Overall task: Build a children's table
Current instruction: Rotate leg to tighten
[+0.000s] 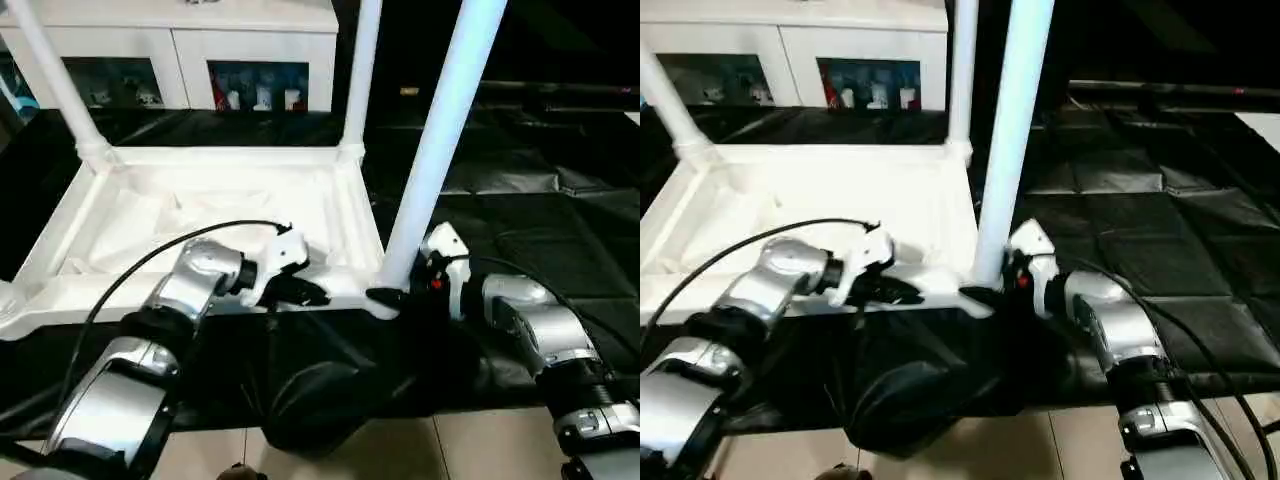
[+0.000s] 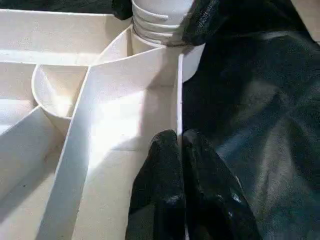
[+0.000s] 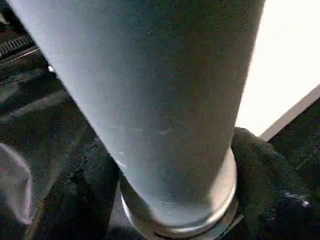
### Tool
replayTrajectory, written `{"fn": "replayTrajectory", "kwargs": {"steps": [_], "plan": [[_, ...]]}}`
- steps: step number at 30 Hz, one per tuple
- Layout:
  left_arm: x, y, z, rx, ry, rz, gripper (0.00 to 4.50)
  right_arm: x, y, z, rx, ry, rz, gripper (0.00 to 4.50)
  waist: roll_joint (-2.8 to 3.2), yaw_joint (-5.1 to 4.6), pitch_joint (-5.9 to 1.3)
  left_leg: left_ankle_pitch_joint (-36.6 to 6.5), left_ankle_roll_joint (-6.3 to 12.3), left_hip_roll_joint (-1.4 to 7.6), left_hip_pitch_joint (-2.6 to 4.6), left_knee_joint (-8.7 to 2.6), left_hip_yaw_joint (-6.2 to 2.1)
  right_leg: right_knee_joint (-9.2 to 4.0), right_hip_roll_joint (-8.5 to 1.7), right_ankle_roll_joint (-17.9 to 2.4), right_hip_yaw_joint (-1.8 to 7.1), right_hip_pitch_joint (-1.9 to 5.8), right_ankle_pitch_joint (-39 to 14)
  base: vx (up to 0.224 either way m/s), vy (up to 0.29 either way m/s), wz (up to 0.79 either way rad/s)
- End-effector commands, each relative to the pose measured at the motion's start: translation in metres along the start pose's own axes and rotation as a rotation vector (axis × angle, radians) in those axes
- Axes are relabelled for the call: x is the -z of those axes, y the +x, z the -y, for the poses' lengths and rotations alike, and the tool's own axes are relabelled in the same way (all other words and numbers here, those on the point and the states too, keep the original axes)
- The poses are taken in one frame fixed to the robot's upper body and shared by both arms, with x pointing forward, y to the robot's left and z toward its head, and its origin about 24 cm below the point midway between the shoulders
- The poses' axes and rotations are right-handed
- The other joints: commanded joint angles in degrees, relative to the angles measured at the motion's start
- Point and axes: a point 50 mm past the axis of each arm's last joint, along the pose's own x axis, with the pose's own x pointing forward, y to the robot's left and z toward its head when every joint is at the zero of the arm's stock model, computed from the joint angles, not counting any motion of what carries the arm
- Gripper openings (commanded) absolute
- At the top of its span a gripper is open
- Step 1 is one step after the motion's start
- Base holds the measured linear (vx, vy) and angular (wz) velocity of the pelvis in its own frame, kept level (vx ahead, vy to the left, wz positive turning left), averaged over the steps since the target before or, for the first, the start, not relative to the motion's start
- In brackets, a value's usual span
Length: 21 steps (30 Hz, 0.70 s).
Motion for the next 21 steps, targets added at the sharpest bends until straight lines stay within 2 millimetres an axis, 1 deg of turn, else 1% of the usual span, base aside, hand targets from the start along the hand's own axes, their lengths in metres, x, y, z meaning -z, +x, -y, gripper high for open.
{"fn": "replayTrajectory", "kwargs": {"steps": [1, 2, 4, 9, 10, 11, 12, 13, 14, 15, 16, 17, 18, 19, 20, 21], "plan": [[-0.006, 0.001, 0.001, 0.016, 0.024, 0.028, 0.0, 0.004, 0.001, -0.003, -0.036, 0.004, -0.034, 2.87, -0.38, 0.09, -3.56, -13.94, 1.19, 2.27, 1.45, -3.72, -0.97, -4.02, -3.46, -13.82, 2.39, 2.33, -9.48, 0.0, 0.0, 0.0], [-0.005, 0.0, 0.001, 0.016, 0.024, 0.027, 0.0, 0.005, 0.002, -0.004, -0.044, 0.002, -0.039, 2.83, -0.48, 0.15, -3.65, -12.85, 1.45, 2.22, 1.39, -3.6, -0.95, -3.81, -3.45, -14.06, 2.38, 2.4, -7.88, 0.0, 0.0, 0.0], [-0.005, -0.001, 0.001, 0.014, 0.024, 0.03, 0.0, 0.005, 0.004, -0.006, -0.051, 0.005, -0.038, 2.81, -0.51, 0.13, -3.66, -12.22, 1.81, 2.15, 1.34, -3.52, -0.88, -3.73, -3.39, -14.27, 2.36, 2.43, -6.98, 0.0, 0.0, 0.0], [-0.009, 0.003, 0.0, -0.018, 0.023, 0.046, 0.0, 0.008, 0.007, -0.009, -0.049, 0.019, -0.027, 2.78, -0.54, 0.21, -3.64, -12.14, 1.95, 2.14, 1.37, -3.47, -0.85, -3.81, -3.42, -14.1, 2.37, 2.44, -7.57, 0.0, 0.0, 0.0], [-0.009, 0.007, -0.004, -0.07, 0.015, 0.033, 0.0, 0.011, 0.011, -0.008, 0.01, 0.039, -0.004, 2.78, -0.71, 0.17, -3.64, -12.12, 2.02, 2.18, 1.33, -3.45, -0.82, -3.78, -3.5, -14.09, 2.43, 2.35, -7.72, 0.0, 0.0, 0.0], [-0.009, 0.008, -0.005, -0.084, 0.012, 0.028, 0.0, 0.012, 0.012, -0.007, 0.03, 0.045, 0.003, 2.78, -0.68, 0.19, -3.59, -12.58, 1.63, 2.15, 1.37, -3.53, -0.92, -3.95, -3.54, -13.77, 2.38, 2.37, -9.05, 0.0, 0.0, 0.0], [-0.009, 0.012, -0.007, -0.125, 0.002, 0.019, 0.0, 0.013, 0.015, -0.005, 0.096, 0.08, 0.028, 2.78, -0.68, 0.19, -3.59, -12.58, 1.63, 2.15, 1.37, -3.53, -0.92, -3.95, -3.54, -13.77, 2.38, 2.37, -9.05, 0.0, 0.0, 0.0], [-0.01, 0.014, -0.008, -0.149, -0.004, 0.014, 0.0, 0.014, 0.017, -0.003, 0.135, 0.105, 0.041, 2.77, -0.61, -0.13, -3.44, -14.31, 0.75, 2.11, 1.54, -3.7, -1.01, -4.28, -3.63, -13.34, 2.48, 2.03, -11.67, 0.0, 0.0, 0.0], [-0.013, 0.022, -0.01, -0.191, -0.024, 0.021, 0.0, 0.016, 0.024, -0.001, 0.233, 0.157, 0.069, 2.77, -0.62, -0.33, -3.33, -15.57, -0.06, 2.1, 1.6, -3.88, -1.14, -4.54, -3.7, -12.69, 2.5, 1.97, -14.18, 0.0, 0.0, 0.0], [-0.014, 0.023, -0.011, -0.196, -0.027, 0.024, 0.0, 0.016, 0.025, -0.001, 0.25, 0.162, 0.073, 2.77, -0.64, -0.43, -3.27, -16.31, -0.42, 2.02, 1.67, -3.95, -1.18, -4.74, -3.68, -12.3, 2.47, 1.89, -15.55, 0.0, 0.0, 0.0], [-0.016, 0.027, -0.011, -0.208, -0.035, 0.029, 0.0, 0.018, 0.028, 0.0, 0.287, 0.174, 0.079, 2.77, -0.52, -0.51, -3.25, -16.98, -0.85, 2.05, 1.74, -4.06, -1.29, -4.86, -3.74, -11.89, 2.48, 1.84, -16.77, 0.0, 0.0, 0.0], [-0.023, 0.041, -0.012, -0.253, -0.054, 0.037, 0.0, 0.022, 0.038, 0.0, 0.41, 0.211, 0.088, 2.77, -0.49, -0.83, -3.3, -18.02, -1.68, 2.11, 1.9, -4.14, -1.36, -5.0, -3.7, -11.26, 2.56, 1.65, -17.67, 0.0, 0.0, 0.0], [-0.026, 0.045, -0.012, -0.267, -0.059, 0.038, 0.0, 0.023, 0.041, 0.0, 0.451, 0.223, 0.089, 2.77, -0.49, -0.93, -3.21, -18.46, -1.87, 2.08, 1.95, -4.2, -1.34, -5.15, -3.65, -11.07, 2.59, 1.48, -18.06, 0.0, 0.0, 0.0], [-0.026, 0.045, -0.012, -0.267, -0.059, 0.038, 0.0, 0.023, 0.041, 0.0, 0.451, 0.223, 0.089, 2.77, -0.54, -0.97, -3.21, -19.33, -2.25, 2.02, 1.97, -4.25, -1.46, -5.24, -3.67, -10.69, 2.53, 1.54, -19.1, 0.0, 0.0, 0.0], [-0.034, 0.057, -0.013, -0.307, -0.079, 0.052, 0.0, 0.024, 0.05, -0.002, 0.534, 0.248, 0.099, 2.77, 0.07, -0.93, -3.3, -19.54, -2.36, 2.01, 2.09, -4.23, -1.48, -5.27, -3.68, -10.44, 2.61, 1.45, -18.64, 0.0, 0.0, 0.0], [-0.037, 0.06, -0.013, -0.318, -0.086, 0.057, 0.0, 0.024, 0.053, -0.003, 0.555, 0.259, 0.103, 2.77, -0.06, -1.04, -3.27, -19.91, -2.51, 2.04, 2.23, -4.26, -1.38, -5.38, -3.57, -10.46, 2.66, 1.25, -18.19, 0.0, 0.0, 0.0]]}}
